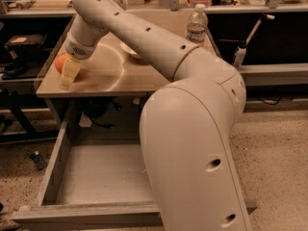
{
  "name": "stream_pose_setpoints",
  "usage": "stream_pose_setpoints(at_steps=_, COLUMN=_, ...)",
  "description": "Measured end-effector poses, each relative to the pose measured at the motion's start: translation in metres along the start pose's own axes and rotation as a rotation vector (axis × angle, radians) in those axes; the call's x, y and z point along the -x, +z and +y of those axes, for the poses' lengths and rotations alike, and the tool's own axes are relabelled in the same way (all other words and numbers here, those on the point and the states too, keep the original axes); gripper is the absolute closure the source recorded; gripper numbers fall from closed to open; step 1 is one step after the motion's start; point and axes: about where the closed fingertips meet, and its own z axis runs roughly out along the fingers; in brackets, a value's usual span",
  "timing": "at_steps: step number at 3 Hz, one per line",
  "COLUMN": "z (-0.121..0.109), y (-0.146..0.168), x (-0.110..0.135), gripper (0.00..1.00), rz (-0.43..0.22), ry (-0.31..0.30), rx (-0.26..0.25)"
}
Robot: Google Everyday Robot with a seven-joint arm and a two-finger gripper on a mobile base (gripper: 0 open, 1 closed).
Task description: Pick orange from top drawer and place on counter
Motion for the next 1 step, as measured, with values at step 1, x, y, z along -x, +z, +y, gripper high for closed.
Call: stream_pose_setpoints(at_steps=1, z=0.0, y=0.0, x=0.0, gripper=0.0, rz=0.0, ry=0.0, rx=0.0)
